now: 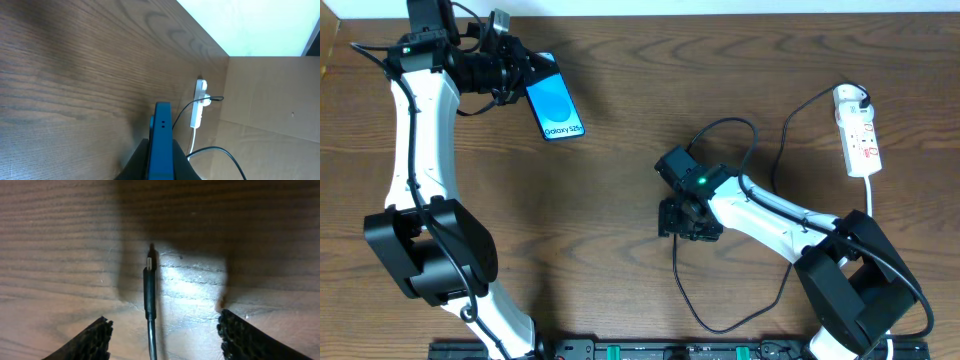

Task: Plug charger to phone and switch on socket
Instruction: 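Grasp the black cable plug with the right gripper and lift it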

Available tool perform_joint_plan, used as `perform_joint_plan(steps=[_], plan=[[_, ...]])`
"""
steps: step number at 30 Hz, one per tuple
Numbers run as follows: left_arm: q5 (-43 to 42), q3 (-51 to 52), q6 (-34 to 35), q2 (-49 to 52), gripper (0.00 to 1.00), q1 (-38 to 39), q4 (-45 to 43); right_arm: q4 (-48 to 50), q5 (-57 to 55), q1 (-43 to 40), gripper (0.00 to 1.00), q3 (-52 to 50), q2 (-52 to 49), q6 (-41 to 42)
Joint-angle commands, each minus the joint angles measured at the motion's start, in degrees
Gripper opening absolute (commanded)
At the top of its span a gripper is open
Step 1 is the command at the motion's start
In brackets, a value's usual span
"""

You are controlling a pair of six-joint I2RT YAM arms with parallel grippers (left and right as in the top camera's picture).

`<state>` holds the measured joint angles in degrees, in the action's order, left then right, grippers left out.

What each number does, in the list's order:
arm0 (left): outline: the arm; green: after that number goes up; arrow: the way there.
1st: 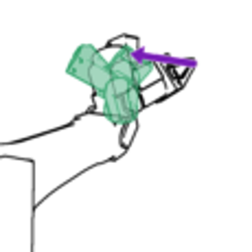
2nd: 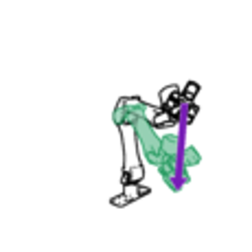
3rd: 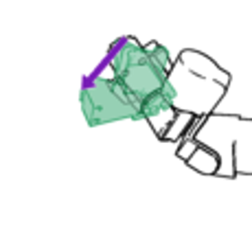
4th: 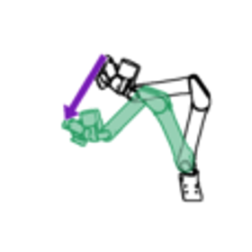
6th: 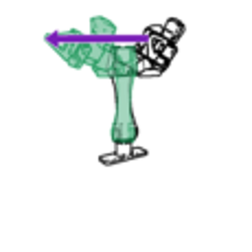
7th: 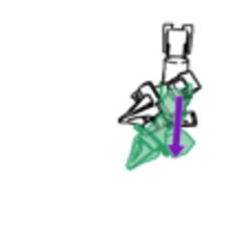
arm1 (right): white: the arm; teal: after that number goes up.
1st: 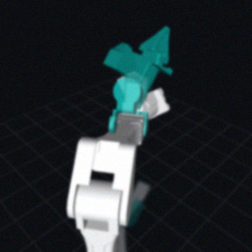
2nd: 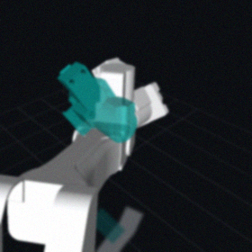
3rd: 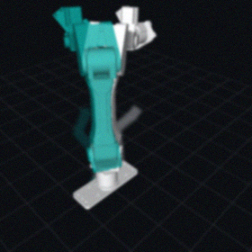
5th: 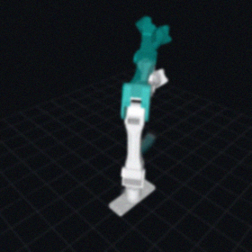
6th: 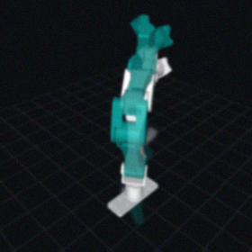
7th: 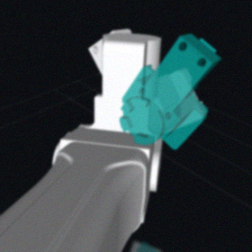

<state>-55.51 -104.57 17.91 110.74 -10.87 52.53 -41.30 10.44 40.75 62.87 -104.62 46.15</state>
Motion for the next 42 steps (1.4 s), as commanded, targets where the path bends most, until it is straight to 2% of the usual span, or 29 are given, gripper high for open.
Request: perform_joint_plan(steps=[1, 11, 15, 38, 42], plan=[[-1.18, -0.66, -0.76, 0.17, 0.07, -0.31, 0.17, -0.07, -2.62, 1.16, 0.63, 0.17, -1.01, 0.09], [-1.18, -0.66, -0.76, 0.17, 0.07, -0.31, 0.15, -1.05, -5.86, 2.71, 0.52, 0.17, -1.49, 1.64], [-1.18, -0.66, -0.76, 0.17, 0.07, -0.31, 0.15, -1.16, -6.01, 2.8, 0.44, 0.17, -2.58, 2.73], [-1.18, -0.66, -0.79, 0.17, 0.08, -0.31, 0.13, -0.35, -7.52, 2.69, 0.41, 1.29, -4.31, 3.78], [-1.18, -0.66, -0.79, 0.17, 0.07, -0.31, 0.11, -0.24, -7.56, 2.69, 0.33, 1.29, -4.31, 3.78]])
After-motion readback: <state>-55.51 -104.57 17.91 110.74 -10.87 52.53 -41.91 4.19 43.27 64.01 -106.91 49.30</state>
